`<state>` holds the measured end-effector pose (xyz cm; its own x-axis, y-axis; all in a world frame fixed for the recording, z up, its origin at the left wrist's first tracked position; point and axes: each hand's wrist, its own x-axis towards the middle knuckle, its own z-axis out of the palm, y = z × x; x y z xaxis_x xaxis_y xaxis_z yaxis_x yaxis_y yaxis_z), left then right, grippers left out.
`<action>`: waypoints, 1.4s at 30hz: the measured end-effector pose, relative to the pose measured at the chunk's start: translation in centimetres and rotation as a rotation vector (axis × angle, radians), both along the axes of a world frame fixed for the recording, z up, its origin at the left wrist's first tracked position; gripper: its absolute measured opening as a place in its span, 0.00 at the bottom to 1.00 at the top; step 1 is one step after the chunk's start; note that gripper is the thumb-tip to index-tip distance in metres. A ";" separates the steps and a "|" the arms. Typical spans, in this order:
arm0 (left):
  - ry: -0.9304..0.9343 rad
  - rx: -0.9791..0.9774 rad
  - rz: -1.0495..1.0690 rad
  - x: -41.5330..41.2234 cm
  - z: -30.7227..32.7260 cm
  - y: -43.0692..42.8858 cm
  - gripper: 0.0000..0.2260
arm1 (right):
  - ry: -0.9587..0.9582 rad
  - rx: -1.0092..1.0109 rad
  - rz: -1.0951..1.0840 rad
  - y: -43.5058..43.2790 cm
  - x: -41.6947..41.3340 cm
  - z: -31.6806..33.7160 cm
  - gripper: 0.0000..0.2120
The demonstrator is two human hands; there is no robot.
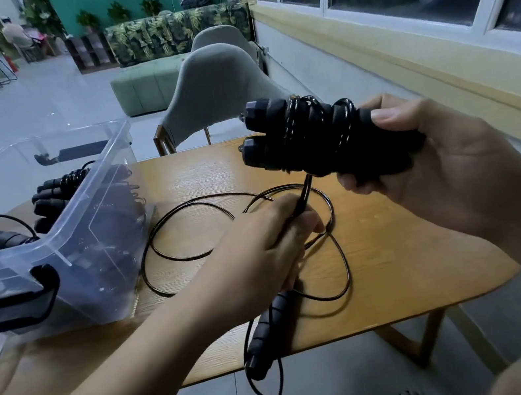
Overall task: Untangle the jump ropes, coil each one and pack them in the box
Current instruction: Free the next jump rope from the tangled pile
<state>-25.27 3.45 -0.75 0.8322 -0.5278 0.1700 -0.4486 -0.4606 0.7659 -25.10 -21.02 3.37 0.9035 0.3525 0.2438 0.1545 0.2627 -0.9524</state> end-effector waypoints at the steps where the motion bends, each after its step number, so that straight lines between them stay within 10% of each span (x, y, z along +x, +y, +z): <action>1: -0.030 0.039 -0.002 -0.1 -0.1 -0.1 0.08 | -0.015 -0.019 -0.043 0.1 0.2 -0.1 0.11; 18: -0.278 0.106 0.028 -0.2 1.1 1.3 0.06 | -0.292 -0.963 -0.180 0.5 0.5 -1.3 0.06; 42: -0.029 -0.208 -0.147 0.2 2.4 1.5 0.16 | 0.055 -0.479 0.351 -0.5 -0.4 0.5 0.20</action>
<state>-25.09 4.96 1.69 0.7424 -0.5940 0.3098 -0.5219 -0.2229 0.8234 -25.54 -21.56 3.89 0.7200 0.6913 -0.0602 0.0829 -0.1719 -0.9816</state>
